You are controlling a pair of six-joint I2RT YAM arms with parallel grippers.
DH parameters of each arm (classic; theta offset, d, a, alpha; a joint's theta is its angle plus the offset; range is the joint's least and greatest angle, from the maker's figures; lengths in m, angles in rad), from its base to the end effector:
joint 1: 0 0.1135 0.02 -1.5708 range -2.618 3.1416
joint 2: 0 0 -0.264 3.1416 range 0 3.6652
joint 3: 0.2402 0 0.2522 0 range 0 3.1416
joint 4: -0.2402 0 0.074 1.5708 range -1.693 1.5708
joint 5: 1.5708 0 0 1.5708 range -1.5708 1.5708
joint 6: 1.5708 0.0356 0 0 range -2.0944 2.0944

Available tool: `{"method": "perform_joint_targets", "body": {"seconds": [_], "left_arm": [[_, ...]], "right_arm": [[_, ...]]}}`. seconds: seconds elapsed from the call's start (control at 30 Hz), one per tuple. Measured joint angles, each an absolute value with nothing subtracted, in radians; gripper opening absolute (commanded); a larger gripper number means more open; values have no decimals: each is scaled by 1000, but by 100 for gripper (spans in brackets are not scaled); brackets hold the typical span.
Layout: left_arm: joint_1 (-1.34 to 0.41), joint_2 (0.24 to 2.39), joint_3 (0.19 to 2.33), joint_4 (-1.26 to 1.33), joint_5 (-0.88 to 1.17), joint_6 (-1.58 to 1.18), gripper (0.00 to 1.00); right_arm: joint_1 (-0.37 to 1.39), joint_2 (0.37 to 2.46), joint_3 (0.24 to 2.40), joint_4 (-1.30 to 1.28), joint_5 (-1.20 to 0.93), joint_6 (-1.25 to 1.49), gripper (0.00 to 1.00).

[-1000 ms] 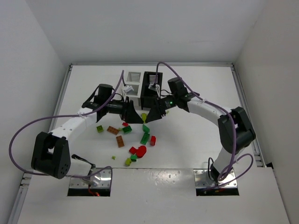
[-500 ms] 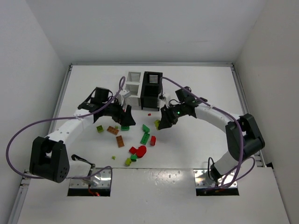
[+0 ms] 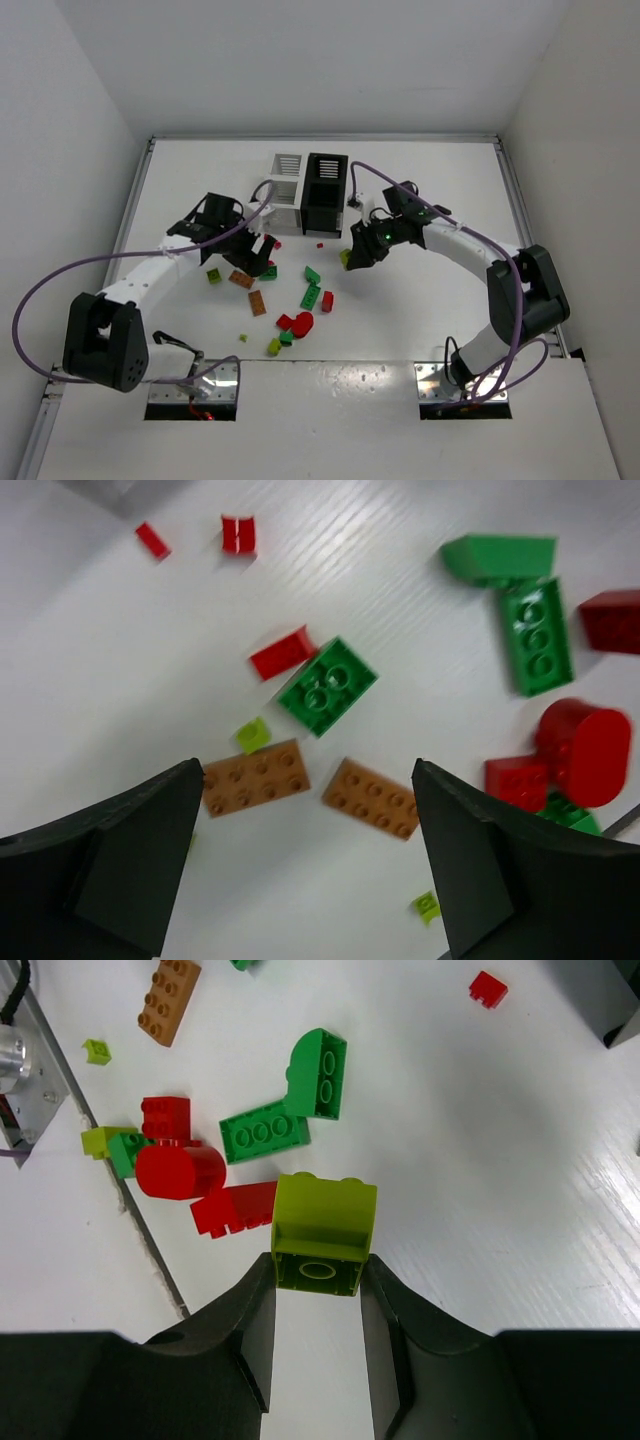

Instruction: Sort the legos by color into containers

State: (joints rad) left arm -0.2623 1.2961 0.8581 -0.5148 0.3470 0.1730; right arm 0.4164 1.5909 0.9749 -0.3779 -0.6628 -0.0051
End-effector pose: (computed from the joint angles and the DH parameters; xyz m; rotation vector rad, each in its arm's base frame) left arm 0.2460 -0.0786 0.2304 0.6767 2.4117 -0.4735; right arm 0.2797 0.1477 0.1993 -0.7832 2.4244 1.0073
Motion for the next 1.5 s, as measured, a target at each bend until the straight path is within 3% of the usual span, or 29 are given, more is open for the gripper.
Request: {"method": "perform_joint_targets", "body": {"seconds": [0.13,0.53,0.77,1.0,1.33,1.5], "left_arm": [[-249,1330,896,-607,278,311,82],[33,1448,931,-744,162,649,78],[46,1520,934,-763,170,714,75],[45,1627,958,-759,178,735,62],[45,1654,965,-743,199,748,24],[51,1655,990,-753,244,738,18]], "right_arm": [[414,1591,975,-390,-653,-14,0],[407,1591,1006,-405,-638,-25,0],[398,1613,1069,-405,-636,-22,0],[394,1678,1145,-406,-640,-2,0],[375,1703,1235,-384,-619,80,0],[353,1739,1355,-337,-533,152,0]]}}
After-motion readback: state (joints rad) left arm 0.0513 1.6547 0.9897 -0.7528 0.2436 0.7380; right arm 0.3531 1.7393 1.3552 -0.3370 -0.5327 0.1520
